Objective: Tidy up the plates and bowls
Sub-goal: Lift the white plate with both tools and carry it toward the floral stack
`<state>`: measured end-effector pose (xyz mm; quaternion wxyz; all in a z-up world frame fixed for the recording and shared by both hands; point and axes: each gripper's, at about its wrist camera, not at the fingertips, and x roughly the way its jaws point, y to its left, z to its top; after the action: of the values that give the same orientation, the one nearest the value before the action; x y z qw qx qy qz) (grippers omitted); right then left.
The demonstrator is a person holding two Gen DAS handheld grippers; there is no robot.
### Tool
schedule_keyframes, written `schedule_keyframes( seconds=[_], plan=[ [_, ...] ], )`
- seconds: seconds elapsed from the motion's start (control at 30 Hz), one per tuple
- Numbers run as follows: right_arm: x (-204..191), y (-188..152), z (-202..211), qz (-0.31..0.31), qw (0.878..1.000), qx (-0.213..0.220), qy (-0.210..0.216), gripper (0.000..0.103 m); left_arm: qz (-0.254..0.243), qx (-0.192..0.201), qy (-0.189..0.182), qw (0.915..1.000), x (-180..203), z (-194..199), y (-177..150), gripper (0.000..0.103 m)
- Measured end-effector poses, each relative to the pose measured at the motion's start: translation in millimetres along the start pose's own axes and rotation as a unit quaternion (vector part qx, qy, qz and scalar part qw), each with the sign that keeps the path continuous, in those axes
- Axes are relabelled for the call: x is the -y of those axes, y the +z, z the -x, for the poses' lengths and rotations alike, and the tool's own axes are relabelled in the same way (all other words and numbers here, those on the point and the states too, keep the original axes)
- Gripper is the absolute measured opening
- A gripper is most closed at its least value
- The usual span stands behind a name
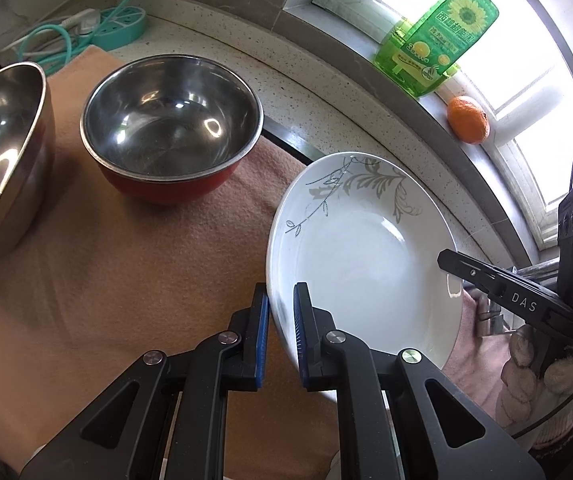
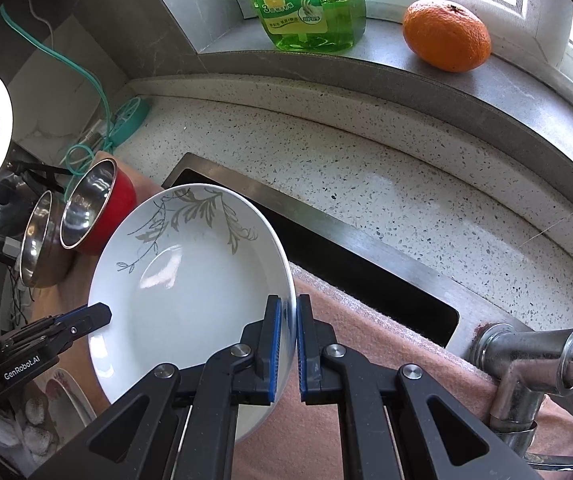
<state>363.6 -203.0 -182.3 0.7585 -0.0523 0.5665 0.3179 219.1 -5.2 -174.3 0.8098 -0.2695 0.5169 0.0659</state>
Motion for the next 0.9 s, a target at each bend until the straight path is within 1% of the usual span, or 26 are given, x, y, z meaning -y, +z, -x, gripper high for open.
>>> schedule_keyframes(
  seconds=[0.43, 0.9],
  plan=[
    [-8.9, -4.2, 26.7, -0.006, 1.000, 0.015, 0.005, 0.007, -0.002, 0.018, -0.012, 0.9998, -4.0, 29.1, -1.1, 0.010],
    [-26.9, -20.2, 50.2, -0.015, 0.999, 0.031, 0.001, 0.007, -0.017, 0.024, -0.017, 0.9994, -2.3, 52.8, -7.5, 0.010]
  ],
)
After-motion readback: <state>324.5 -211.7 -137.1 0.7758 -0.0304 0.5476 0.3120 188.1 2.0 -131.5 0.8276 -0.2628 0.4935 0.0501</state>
